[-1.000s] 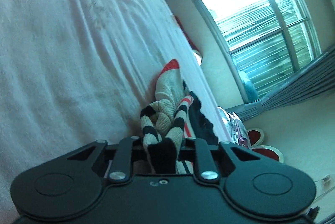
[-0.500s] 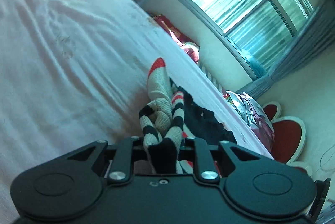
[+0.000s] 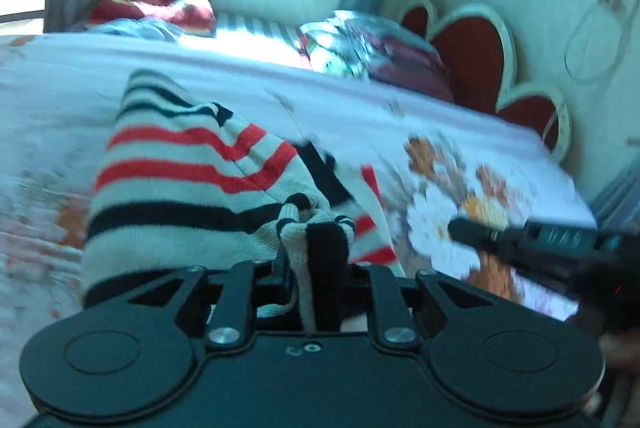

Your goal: Fold small clothes

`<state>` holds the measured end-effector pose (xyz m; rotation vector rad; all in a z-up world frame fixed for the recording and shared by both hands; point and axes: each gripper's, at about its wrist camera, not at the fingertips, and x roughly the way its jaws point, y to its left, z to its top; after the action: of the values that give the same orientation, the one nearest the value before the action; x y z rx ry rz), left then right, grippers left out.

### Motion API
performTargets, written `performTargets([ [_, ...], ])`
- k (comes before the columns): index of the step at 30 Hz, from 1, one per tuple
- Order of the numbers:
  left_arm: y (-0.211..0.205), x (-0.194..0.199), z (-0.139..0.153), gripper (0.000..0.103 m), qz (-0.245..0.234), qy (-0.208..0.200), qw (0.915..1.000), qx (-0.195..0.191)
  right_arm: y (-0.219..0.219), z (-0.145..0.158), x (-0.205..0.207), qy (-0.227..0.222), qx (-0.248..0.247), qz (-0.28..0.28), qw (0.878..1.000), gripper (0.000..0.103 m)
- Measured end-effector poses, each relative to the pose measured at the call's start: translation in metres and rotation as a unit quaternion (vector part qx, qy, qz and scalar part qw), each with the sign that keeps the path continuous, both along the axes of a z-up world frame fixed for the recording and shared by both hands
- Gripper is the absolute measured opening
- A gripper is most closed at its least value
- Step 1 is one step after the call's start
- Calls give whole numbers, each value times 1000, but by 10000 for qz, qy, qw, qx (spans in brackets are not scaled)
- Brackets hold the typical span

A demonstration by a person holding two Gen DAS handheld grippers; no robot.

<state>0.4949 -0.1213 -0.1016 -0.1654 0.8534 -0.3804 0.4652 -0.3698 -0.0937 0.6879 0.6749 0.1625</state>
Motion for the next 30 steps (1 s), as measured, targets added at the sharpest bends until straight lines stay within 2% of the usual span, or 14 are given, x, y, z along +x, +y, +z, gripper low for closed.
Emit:
performTargets([
  [1,-19,2,-16,24,-237,238,9994,112,-11,1,-3,8,137,0,9999,0],
  [3,-41,-4,-28,53,-513,283,9979,287,-24,0,-7,46,306,23,9995,0],
  [4,-42,-15,-25,59,-691,219,9972,181,-27,0,-9,93,339,56,9994,11],
  [5,-37,-22,-17,60,-759,171,9970,23,-29,0,-10,107,334,93,9993,50],
  [6,-30,-27,-7,57,-733,135,9972,-115,-30,2,-13,34,327,127,9994,69],
  [7,-19,-32,3,56,-692,55,9973,-256,-29,5,-15,-111,347,212,9991,73],
  [9,9,-37,26,54,-451,-302,9978,-373,-22,6,-12,-156,477,499,9975,68],
  [10,23,-35,33,54,-255,-418,9983,-322,-15,2,-7,-137,565,656,9962,57],
  [12,54,-22,34,53,197,-577,9981,-112,-3,-5,5,-33,712,948,9929,54],
  [15,88,2,27,41,628,-440,9971,-29,19,-19,23,226,735,1233,9894,54],
  [20,110,22,-3,39,639,0,9978,-167,45,-49,49,859,523,1516,9833,55],
  [24,114,21,-19,38,661,145,9975,-189,63,-48,56,950,132,1692,9809,54],
  [26,117,21,-20,38,679,125,9973,-263,75,-44,57,927,-125,1832,9786,28],
  [30,109,14,-6,33,513,-419,9978,-3,93,-8,41,107,-1215,1953,9731,21],
])
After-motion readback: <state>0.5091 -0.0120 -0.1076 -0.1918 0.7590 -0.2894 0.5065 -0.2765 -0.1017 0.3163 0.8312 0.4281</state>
